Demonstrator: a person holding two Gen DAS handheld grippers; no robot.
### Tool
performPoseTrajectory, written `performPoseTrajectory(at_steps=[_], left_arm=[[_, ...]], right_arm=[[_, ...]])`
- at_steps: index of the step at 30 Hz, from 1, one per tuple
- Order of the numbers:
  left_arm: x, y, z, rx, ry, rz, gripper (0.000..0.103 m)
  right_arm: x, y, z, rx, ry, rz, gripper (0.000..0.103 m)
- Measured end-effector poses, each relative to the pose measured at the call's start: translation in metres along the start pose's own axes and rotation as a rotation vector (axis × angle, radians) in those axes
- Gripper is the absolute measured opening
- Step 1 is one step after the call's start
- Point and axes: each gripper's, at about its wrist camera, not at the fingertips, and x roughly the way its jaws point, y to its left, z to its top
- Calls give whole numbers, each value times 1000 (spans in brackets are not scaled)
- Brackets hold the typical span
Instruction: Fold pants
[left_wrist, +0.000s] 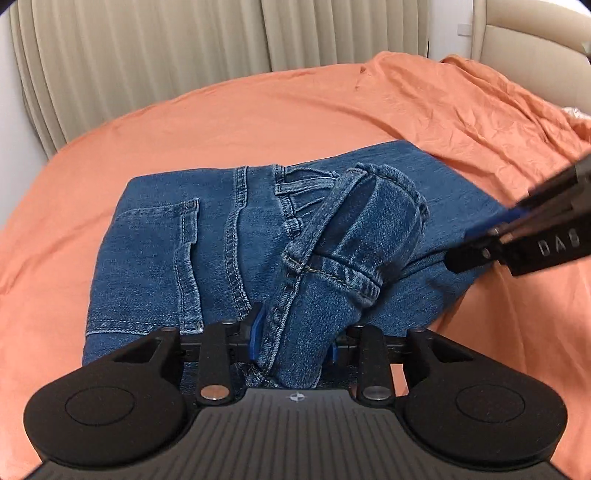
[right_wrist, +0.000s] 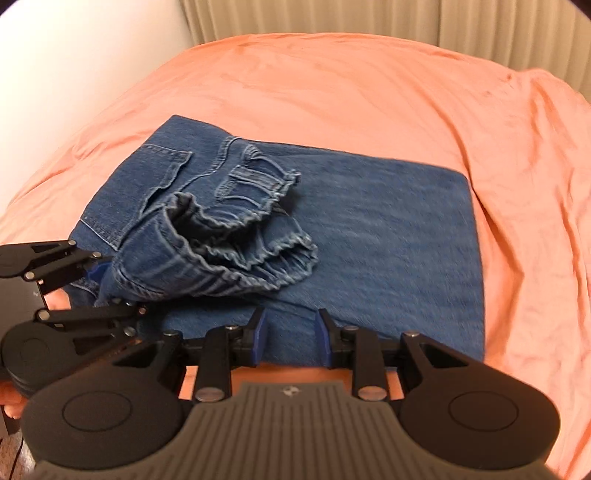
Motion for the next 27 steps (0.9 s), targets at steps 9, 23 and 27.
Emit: performPoseTrajectory(at_steps=[9,23,27], left_arm=[[-13,15,14,-119,49,-123,64],[-34,95,30,-295,35,-250,75],[-23,112,34,-283,50,-167,75]], right_arm=[[-16,-18,-10,85,-54,51,43],[-16,-13,23,212,-113,173,49],[3,-17,43,286,-132,229,46]])
